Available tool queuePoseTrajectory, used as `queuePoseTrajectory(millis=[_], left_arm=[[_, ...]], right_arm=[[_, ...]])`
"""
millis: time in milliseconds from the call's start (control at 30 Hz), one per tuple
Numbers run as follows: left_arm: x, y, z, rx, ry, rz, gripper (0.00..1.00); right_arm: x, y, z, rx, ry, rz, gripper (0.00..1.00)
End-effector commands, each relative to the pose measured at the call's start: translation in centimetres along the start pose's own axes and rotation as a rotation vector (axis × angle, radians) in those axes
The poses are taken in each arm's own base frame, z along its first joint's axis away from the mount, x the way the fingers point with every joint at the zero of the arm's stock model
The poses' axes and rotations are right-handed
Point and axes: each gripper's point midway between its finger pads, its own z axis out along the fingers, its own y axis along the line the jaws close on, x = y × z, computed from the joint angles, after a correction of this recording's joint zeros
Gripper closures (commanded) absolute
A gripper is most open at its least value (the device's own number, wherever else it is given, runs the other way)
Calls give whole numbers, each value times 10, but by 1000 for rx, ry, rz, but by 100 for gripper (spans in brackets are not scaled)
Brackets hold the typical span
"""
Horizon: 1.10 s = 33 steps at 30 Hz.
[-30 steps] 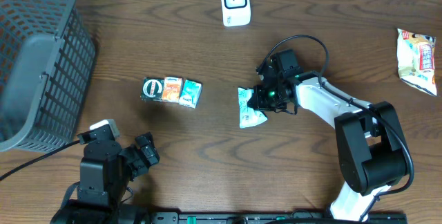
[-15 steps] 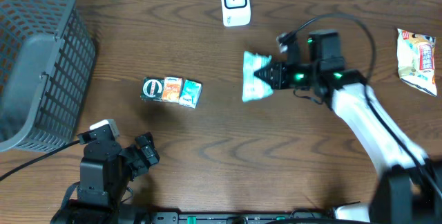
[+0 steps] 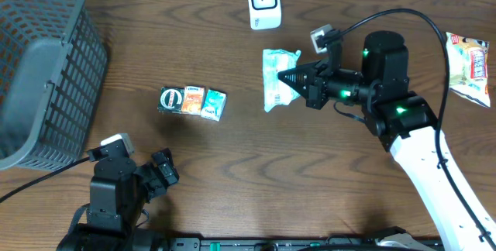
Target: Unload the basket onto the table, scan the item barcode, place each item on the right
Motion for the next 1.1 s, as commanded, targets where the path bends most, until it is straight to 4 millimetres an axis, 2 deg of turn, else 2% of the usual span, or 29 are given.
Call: queuePoseTrajectory(millis=[0, 167, 233, 333, 367, 433, 533, 667, 767, 867, 1067], left_arm=[[-1, 0, -1, 0, -8, 0, 3], [-1, 0, -1, 0, -8, -1, 2], [-1, 0, -1, 0, -8, 0, 2], [-1, 0, -1, 0, -8, -1, 2], [-1, 0, -1, 0, -8, -1, 2], [-1, 0, -1, 0, -8, 0, 2], [-1, 0, -1, 0, -8, -1, 2], [-1, 0, -1, 0, -8, 0, 2], [-1, 0, -1, 0, -8, 0, 2], [-1, 0, -1, 0, -8, 0, 2], [-1, 0, -1, 0, -8, -1, 3]], right_arm=[[-5, 0, 0, 27, -14, -20, 99], [-7, -10, 0, 85, -25, -1, 99], [-6, -21, 0, 155, -33, 34, 99], [0, -57, -2, 380, -41, 69, 99], [7, -80, -5, 527, -32, 77, 99], [19, -105, -9, 690, -2, 77, 99], [37, -136, -11, 884, 53, 62, 99], [65, -175, -8, 1090, 188, -42, 99], [80, -199, -23, 1301, 266, -117, 99], [88, -207, -35, 1444, 329, -200, 99], [86, -191, -35, 1541, 348, -330, 99]])
